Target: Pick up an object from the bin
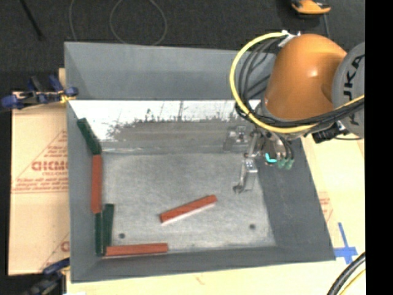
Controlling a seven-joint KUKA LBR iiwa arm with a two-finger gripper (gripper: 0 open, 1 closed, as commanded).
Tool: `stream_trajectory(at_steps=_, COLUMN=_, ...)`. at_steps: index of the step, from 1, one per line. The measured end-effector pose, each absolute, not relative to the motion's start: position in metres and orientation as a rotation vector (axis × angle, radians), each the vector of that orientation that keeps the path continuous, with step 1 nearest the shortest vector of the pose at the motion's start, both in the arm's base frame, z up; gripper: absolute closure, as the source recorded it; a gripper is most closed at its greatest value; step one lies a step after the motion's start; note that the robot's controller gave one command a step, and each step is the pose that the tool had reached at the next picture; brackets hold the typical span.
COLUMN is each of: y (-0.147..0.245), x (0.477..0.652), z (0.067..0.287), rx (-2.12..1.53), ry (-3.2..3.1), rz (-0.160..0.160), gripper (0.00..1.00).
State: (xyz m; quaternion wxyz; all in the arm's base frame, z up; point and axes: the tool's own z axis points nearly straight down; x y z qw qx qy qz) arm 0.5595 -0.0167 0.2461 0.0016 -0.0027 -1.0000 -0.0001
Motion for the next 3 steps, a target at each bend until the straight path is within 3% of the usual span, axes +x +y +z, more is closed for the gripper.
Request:
stream_trajectory(at_steps=1, y=0.032, x=0.536, z=0.1, rx=0.07, ry=-3.136, rz=-0.001, gripper=0.0)
stream_trajectory(at_steps=2, y=0.029, x=0.557, z=0.069, rx=0.079, ry=-3.145, rz=0.002, gripper=0.0)
stream_trajectory(at_steps=3, y=0.03, x=0.557, z=0.071, rx=0.079, ry=-3.146, rz=0.001, gripper=1.0)
